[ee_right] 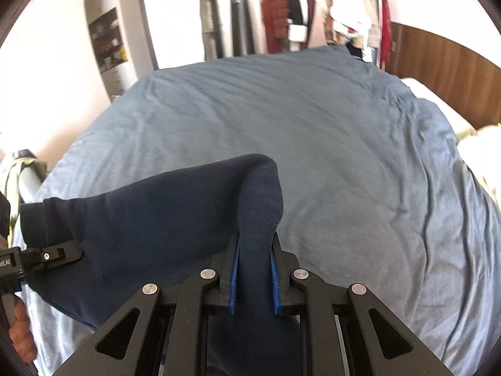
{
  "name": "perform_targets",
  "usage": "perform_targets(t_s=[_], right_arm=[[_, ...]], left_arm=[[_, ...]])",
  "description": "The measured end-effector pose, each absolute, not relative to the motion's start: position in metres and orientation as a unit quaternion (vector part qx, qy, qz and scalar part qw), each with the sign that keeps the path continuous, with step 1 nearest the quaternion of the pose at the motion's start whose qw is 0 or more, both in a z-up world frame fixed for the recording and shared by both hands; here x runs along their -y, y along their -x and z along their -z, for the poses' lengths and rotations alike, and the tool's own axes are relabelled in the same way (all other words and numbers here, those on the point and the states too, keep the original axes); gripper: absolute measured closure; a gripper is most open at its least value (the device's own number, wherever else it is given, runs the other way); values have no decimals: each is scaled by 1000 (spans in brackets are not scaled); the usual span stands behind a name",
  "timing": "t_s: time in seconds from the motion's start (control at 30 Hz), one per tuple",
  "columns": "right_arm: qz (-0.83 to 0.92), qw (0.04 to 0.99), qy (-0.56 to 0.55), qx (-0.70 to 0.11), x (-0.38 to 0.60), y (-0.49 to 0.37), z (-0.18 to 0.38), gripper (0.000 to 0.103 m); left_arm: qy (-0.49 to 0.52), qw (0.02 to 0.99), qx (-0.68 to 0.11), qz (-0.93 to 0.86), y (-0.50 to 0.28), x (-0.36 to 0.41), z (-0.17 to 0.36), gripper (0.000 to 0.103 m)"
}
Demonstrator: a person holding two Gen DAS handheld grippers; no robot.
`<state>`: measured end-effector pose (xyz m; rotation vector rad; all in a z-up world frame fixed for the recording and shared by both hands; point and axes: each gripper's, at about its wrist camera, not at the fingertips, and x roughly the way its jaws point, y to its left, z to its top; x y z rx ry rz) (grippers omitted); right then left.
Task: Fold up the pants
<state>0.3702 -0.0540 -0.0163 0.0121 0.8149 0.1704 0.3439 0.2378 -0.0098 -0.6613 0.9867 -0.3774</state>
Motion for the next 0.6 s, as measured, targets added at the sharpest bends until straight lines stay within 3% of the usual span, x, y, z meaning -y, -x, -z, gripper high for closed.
perform_targets(t_s=[0.6], right_arm=[[-177,906,-22,-384,-121,-373,17,86]], left_arm=[[268,845,-451,106,-325,-407,0,70]])
